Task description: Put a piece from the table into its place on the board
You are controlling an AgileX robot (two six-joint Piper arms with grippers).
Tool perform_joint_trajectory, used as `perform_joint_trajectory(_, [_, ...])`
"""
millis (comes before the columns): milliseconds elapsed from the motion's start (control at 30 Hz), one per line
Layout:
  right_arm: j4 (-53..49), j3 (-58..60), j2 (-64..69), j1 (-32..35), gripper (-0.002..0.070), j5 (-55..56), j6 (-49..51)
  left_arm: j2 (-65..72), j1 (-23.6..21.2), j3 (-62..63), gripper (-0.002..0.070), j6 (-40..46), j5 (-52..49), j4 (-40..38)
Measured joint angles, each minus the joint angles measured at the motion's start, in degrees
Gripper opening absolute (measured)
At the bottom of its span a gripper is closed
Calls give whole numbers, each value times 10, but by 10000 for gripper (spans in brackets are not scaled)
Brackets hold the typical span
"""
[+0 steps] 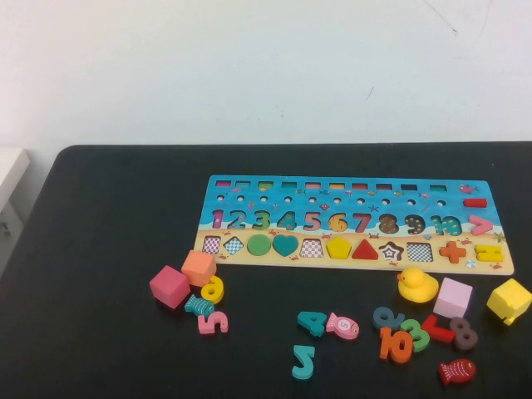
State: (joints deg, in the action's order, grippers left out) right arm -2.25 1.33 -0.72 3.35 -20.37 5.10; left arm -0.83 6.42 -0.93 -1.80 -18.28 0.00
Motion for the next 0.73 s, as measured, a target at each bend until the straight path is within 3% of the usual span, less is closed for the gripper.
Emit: perform_joint_trajectory(733, [-19,0,0,1,19,0,0,0,0,0,-1,0,0,-3])
